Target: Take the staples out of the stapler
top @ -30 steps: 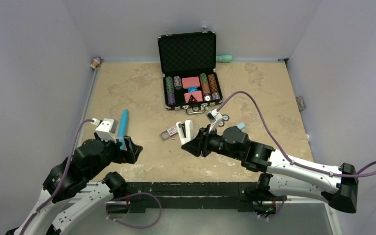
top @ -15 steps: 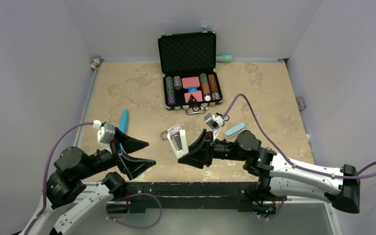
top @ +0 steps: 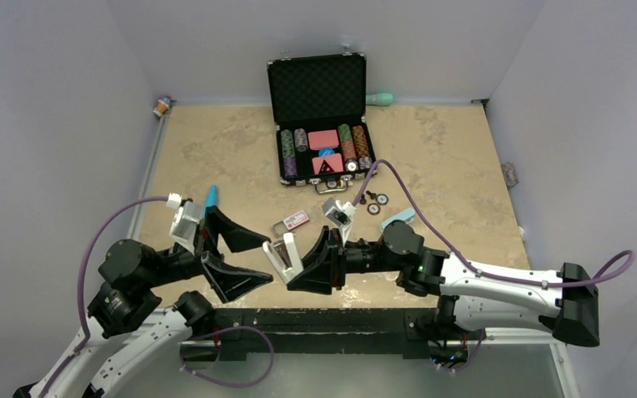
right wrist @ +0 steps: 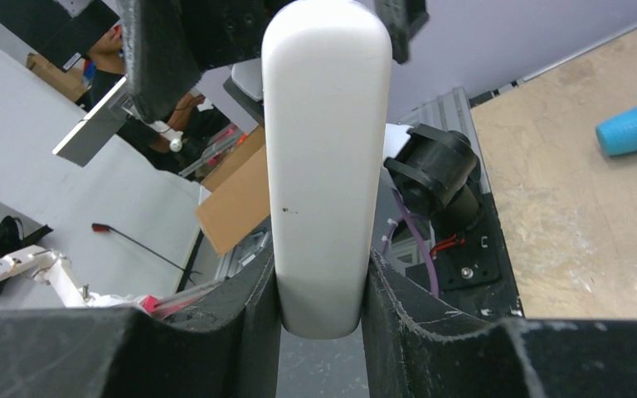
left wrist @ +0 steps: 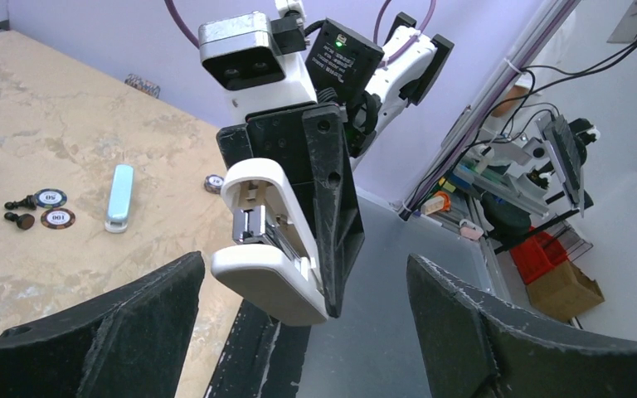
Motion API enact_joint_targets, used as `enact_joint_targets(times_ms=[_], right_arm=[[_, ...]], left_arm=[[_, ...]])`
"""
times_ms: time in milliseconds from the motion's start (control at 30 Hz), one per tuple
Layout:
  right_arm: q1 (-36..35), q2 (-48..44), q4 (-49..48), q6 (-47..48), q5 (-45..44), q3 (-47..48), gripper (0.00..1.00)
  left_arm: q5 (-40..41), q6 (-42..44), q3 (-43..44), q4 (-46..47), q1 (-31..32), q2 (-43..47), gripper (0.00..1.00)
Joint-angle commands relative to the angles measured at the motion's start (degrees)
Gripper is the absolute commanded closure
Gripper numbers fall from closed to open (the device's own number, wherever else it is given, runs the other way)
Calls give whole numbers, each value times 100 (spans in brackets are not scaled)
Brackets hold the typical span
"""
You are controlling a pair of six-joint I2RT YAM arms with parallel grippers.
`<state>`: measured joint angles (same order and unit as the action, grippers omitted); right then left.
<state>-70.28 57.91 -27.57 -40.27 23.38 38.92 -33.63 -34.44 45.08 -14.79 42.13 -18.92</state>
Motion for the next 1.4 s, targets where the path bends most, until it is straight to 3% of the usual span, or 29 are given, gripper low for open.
enact_joint_targets(times_ms=[0, 367, 433, 500, 567, 633, 767, 867, 967, 1167, 1300, 1367], right_arm=[[-155, 115, -526, 168, -7, 503, 100], [-375, 647, -488, 250, -52, 895, 100], [-389, 683, -433, 281, -85, 954, 100], [-398, 668, -409, 298, -110, 979, 100], [-397, 634, -407, 319, -159, 957, 100], [-399, 589, -386, 321, -227, 936, 100], [-398, 587, -387, 327, -254, 917, 100], [-399, 618, -391, 318, -246, 925, 100], [-405, 610, -414, 318, -250, 904, 100], [-406, 589, -408, 318, -285, 875, 100], [-407, 611, -225, 318, -406, 886, 100], [-406, 600, 234, 339, -649, 958, 79]], left_arm=[[104, -135, -106, 371, -19, -50, 7], [536, -283, -351, 417, -20, 232, 23], [605, -280, -339, 381, -21, 271, 31], [600, -247, -291, 319, -19, 283, 48], [614, -210, -213, 189, -21, 275, 54], [630, -178, -166, 80, -21, 300, 53], [696, -203, -136, -55, -14, 381, 32], [727, -239, -155, -64, -16, 422, 32], [722, -248, -153, -59, -21, 433, 48], [709, -294, -123, -34, -21, 433, 96], [792, -318, -98, -115, -17, 436, 100], [907, -326, -60, -241, -17, 458, 100]])
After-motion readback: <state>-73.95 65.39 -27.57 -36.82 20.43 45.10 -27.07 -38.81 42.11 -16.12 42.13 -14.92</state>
